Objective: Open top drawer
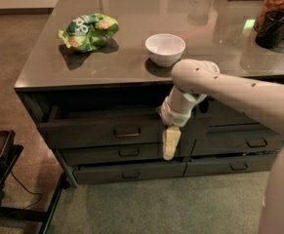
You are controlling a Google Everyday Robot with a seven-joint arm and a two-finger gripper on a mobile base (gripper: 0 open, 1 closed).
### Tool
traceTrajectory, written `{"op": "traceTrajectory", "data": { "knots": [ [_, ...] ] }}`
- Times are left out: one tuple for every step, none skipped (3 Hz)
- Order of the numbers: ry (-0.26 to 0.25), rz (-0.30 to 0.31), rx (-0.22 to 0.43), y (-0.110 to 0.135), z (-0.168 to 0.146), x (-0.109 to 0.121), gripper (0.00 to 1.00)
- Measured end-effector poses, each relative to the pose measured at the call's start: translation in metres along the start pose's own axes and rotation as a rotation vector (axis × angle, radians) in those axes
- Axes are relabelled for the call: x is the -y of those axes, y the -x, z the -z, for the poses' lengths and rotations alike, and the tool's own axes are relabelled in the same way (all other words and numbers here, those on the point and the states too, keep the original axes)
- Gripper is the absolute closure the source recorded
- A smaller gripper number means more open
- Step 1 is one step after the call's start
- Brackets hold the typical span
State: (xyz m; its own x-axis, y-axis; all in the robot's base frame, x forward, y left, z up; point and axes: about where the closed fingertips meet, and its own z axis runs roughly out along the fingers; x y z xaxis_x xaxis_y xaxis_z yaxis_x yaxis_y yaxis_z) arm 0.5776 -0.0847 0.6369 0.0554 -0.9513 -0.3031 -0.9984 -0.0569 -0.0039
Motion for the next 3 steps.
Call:
{"op": "traceTrajectory", "data": {
  "knots": [
    [0.068,-0.023,0.021,0.002,0.004,-0.03,0.0],
    [0.176,-0.049,0.075,0.001,0.015,-0.082,0.0],
    [0.176,-0.049,0.075,0.001,0.015,-0.082,0.0]
  ]
}}
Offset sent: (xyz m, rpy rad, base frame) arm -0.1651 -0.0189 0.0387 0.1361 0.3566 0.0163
